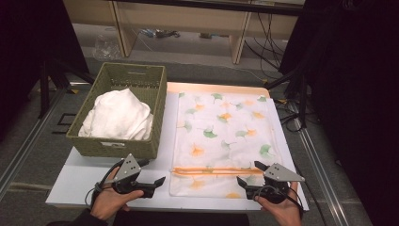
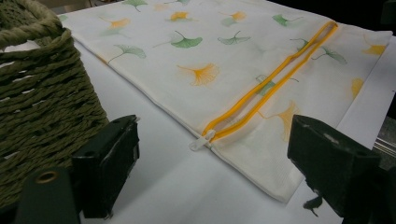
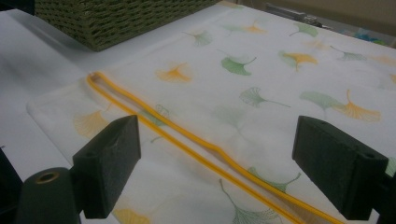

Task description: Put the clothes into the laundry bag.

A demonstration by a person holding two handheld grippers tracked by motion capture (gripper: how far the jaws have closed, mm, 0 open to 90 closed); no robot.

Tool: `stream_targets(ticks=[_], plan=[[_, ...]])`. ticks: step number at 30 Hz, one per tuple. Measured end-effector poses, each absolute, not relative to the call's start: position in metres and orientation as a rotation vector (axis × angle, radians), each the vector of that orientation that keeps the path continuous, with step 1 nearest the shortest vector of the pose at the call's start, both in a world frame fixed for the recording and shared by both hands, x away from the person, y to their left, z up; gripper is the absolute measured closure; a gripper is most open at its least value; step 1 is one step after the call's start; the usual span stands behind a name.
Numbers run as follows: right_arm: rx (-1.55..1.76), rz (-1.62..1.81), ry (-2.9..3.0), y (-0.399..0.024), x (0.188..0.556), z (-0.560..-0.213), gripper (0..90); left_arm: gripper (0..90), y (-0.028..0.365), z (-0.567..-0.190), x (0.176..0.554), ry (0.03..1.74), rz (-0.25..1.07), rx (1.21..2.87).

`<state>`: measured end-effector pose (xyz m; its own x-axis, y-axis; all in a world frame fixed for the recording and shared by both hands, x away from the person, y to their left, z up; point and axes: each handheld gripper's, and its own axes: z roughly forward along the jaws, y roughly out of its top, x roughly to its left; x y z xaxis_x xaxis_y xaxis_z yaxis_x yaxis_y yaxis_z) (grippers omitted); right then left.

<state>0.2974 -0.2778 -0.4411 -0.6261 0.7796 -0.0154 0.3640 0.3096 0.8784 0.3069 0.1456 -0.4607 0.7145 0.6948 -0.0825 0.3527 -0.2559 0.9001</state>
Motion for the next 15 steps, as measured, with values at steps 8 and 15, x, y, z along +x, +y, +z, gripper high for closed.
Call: stream_targets(ticks=[8, 15], plan=[[1.002, 1.264, 2.155, -0.2783, 0.2987, -0.4416, 16.1, 16.3, 0.1464, -0.4602, 0.3077, 0.819, 0.411, 1.871], [0.961, 1.259, 2.157, -0.2756, 0.3009, -0.4420, 16.1, 16.6, 0.1483, -0.4602, 0.3056, 0.822, 0.428, 1.897]])
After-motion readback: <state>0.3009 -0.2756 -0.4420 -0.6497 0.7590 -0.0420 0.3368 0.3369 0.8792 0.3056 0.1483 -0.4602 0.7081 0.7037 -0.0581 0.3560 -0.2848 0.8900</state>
